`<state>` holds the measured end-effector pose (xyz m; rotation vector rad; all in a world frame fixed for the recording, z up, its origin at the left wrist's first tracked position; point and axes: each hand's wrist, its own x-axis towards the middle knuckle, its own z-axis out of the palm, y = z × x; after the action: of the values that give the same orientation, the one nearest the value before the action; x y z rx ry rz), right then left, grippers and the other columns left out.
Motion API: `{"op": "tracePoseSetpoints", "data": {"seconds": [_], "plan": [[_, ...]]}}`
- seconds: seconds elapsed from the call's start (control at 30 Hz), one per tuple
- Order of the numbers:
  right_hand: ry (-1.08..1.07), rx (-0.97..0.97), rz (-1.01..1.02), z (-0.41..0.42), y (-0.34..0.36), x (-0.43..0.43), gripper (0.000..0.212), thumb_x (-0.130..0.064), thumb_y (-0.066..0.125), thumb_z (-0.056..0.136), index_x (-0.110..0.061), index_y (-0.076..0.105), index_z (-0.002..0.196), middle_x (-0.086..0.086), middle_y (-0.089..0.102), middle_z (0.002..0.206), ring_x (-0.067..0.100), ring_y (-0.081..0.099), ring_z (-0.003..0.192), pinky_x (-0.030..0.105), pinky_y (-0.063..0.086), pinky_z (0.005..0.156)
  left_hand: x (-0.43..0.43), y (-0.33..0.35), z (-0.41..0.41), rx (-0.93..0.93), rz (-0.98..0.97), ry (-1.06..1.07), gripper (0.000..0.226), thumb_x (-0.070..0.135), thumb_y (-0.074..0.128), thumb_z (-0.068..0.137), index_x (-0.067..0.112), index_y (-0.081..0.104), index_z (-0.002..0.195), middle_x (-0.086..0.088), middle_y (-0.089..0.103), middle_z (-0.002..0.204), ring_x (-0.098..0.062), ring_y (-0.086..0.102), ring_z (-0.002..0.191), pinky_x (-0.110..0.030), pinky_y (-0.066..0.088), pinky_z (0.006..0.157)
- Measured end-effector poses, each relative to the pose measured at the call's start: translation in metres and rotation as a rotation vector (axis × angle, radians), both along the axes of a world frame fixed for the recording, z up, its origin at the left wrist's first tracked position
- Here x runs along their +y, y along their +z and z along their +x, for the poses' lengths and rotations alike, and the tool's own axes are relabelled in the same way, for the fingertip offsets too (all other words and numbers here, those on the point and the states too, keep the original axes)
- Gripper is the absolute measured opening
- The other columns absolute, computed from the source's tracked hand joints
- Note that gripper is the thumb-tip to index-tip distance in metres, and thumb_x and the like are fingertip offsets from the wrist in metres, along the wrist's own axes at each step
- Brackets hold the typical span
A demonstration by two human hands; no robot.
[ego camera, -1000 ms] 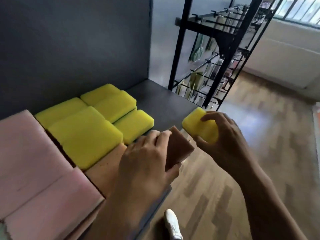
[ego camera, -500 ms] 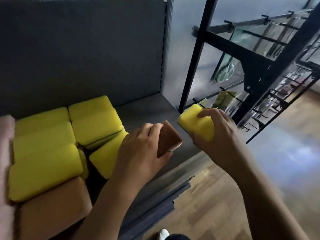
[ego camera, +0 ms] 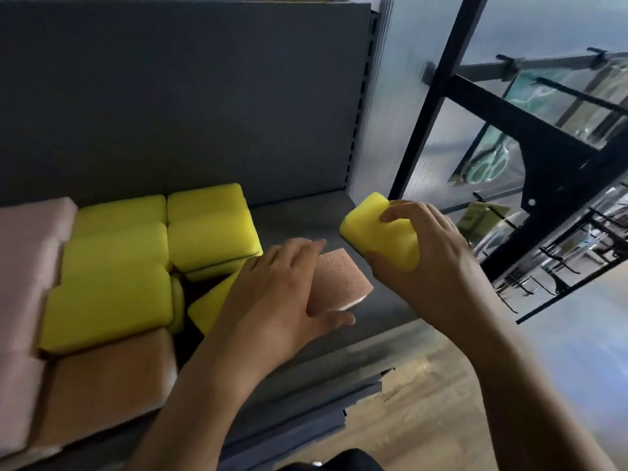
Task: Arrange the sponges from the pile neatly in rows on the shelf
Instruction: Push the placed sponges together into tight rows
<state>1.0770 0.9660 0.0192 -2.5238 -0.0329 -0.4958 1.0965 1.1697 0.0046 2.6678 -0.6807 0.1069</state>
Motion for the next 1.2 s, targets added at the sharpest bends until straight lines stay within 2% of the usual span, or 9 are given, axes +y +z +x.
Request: {"op": "tracePoseSetpoints", "data": {"seconds": [0.13,0.27,0.4,0.53,0.63,0.77,0.93,1.07,1.2], "plan": [[0.135,0.035,-0.004,0.011,0.005,0.032,0.053,-0.043,0.077,0.078,-0.034,0.05,0.123,-0.014,0.049,0.131,0.004,0.04,0.105,0.027,0.037,0.078,0.042,0.013,-0.015,-0.023,0.008,0.093,0.087,0.07,0.05,0.071,0.027,0.036,0.145,0.011,0.041,0.144,-0.012,0.042,0.127,-0.03,0.036,0.101],[0.341,0.083,-0.021,0.019,0.003,0.076,0.051,-0.042,0.075,0.078,-0.031,0.051,0.122,-0.013,0.049,0.132,0.013,0.046,0.118,0.03,0.041,0.088,0.091,0.018,-0.027,-0.062,0.044,0.228,0.074,0.061,0.056,0.075,0.02,0.05,0.137,0.006,0.051,0.135,-0.02,0.053,0.116,-0.038,0.046,0.092],[0.422,0.123,-0.1,0.02,0.001,0.108,0.048,-0.059,0.058,0.077,-0.042,0.043,0.12,-0.02,0.045,0.131,0.011,0.044,0.121,0.044,0.048,0.089,0.118,0.021,-0.037,-0.031,0.082,0.311,0.072,0.057,0.056,0.079,0.022,0.047,0.141,0.008,0.044,0.141,-0.019,0.049,0.122,-0.035,0.041,0.097],[0.446,0.134,-0.16,0.018,0.004,0.123,0.047,-0.048,0.067,0.083,-0.036,0.048,0.124,-0.019,0.045,0.135,0.006,0.038,0.121,-0.004,0.021,0.088,0.132,0.02,-0.044,-0.007,0.085,0.319,0.071,0.061,0.049,0.079,0.022,0.048,0.139,0.008,0.045,0.141,-0.017,0.05,0.121,-0.035,0.044,0.096],[0.442,0.114,-0.171,0.015,0.009,0.131,0.047,-0.05,0.066,0.082,-0.035,0.048,0.124,-0.018,0.045,0.135,0.006,0.038,0.121,-0.009,0.012,0.083,0.138,0.016,-0.046,-0.007,0.106,0.32,0.068,0.061,0.05,0.082,0.02,0.051,0.135,0.006,0.047,0.139,-0.019,0.053,0.118,-0.038,0.048,0.094],[0.46,0.087,-0.157,0.013,0.01,0.137,0.048,-0.051,0.065,0.08,-0.034,0.049,0.122,-0.019,0.046,0.133,0.004,0.039,0.119,-0.006,0.02,0.082,0.142,0.011,-0.045,-0.002,0.132,0.322,0.066,0.06,0.052,0.081,0.017,0.056,0.131,0.001,0.051,0.135,-0.023,0.057,0.112,-0.041,0.051,0.088],[0.495,0.152,-0.128,0.016,-0.001,0.147,0.048,-0.045,0.07,0.081,-0.031,0.051,0.123,-0.015,0.049,0.13,0.012,0.044,0.116,0.026,0.039,0.088,0.143,0.011,-0.043,0.05,0.155,0.332,0.063,0.062,0.048,0.077,0.015,0.065,0.116,0.001,0.052,0.133,-0.025,0.053,0.115,-0.044,0.048,0.091],[0.479,0.197,-0.218,0.018,-0.01,0.143,0.05,-0.046,0.068,0.082,-0.032,0.049,0.125,-0.014,0.048,0.132,0.012,0.042,0.117,0.023,0.033,0.084,0.144,0.009,-0.044,0.081,0.18,0.315,0.063,0.063,0.05,0.083,0.021,0.057,0.13,0.008,0.036,0.147,-0.016,0.037,0.131,-0.036,0.038,0.104],[0.449,0.244,-0.307,0.022,-0.011,0.136,0.051,-0.043,0.068,0.082,-0.033,0.047,0.127,-0.015,0.045,0.137,0.014,0.04,0.122,0.027,0.035,0.09,0.144,0.009,-0.043,0.071,0.186,0.309,0.065,0.062,0.05,0.084,0.021,0.054,0.135,0.01,0.033,0.149,-0.014,0.034,0.133,-0.034,0.038,0.104]]}}
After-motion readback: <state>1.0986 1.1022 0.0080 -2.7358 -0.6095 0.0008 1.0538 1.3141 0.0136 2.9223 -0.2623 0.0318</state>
